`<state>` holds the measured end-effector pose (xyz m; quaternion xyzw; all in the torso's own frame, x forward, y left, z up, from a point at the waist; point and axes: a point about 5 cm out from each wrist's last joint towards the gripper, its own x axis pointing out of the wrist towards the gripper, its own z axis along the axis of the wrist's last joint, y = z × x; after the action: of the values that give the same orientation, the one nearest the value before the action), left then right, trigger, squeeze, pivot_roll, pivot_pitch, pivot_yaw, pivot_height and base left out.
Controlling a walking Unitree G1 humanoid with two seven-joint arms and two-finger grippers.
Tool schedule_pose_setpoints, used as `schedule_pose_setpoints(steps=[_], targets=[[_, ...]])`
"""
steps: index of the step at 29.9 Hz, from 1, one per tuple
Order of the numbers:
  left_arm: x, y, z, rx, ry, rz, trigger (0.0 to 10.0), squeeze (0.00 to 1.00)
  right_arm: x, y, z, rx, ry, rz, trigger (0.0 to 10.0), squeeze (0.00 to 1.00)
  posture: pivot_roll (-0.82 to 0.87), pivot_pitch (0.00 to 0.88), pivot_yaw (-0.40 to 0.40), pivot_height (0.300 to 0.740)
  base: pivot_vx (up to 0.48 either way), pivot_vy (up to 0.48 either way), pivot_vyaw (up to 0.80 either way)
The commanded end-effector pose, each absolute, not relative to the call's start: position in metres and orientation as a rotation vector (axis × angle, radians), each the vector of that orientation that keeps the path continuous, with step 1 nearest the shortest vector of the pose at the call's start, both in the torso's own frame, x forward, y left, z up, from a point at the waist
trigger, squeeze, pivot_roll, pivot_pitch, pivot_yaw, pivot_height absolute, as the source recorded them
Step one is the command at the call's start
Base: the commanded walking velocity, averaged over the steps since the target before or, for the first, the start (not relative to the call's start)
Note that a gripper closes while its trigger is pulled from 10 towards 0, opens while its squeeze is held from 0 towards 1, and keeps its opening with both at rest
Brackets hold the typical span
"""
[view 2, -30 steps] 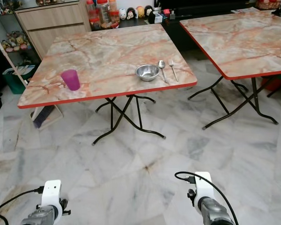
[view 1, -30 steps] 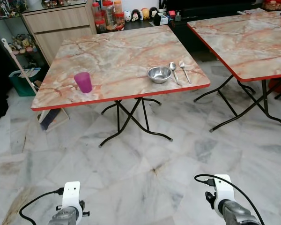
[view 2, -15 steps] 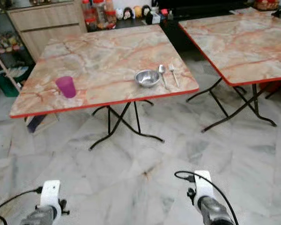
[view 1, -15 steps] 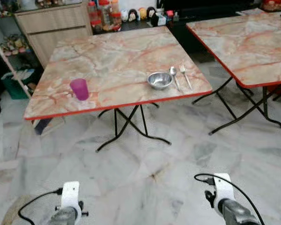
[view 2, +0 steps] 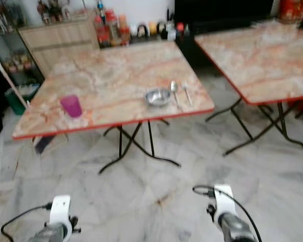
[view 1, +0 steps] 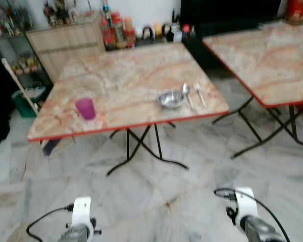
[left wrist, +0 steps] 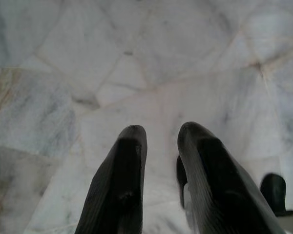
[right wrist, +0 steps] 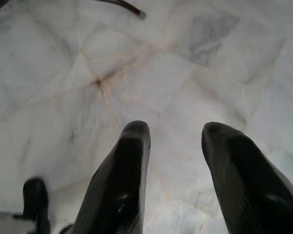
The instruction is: Setting the table
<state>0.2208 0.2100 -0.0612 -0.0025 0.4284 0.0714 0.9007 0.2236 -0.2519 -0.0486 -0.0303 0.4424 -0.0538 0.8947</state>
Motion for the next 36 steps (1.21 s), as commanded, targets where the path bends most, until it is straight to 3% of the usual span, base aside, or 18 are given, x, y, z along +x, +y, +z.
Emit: schedule_pose_setpoints(steps=[1, 28, 36], targets=[[0.22, 0.221, -0.059, 0.021, 0.891, 0.175, 10.0, 0.0, 0.229, -0.242, -0.049, -0.056, 0.911, -0.084, 10.0, 0.0, -0.07, 0.0, 0.058, 0.736, 0.3, 0.0, 0.0], [0.214, 0.221, -0.063, 0.03, 0.906, 0.166, 10.0, 0.0, 0.227, -0.241, -0.05, -0.063, 0.92, -0.072, 10.0, 0.0, -0.07, 0.0, 0.063, 0.736, 0.305, 0.0, 0.09], [0.211, 0.245, -0.059, 0.031, 0.898, 0.197, 10.0, 0.0, 0.229, -0.241, -0.049, -0.057, 0.914, -0.077, 10.0, 0.0, -0.08, 0.0, 0.06, 0.736, 0.304, 0.0, 0.0]])
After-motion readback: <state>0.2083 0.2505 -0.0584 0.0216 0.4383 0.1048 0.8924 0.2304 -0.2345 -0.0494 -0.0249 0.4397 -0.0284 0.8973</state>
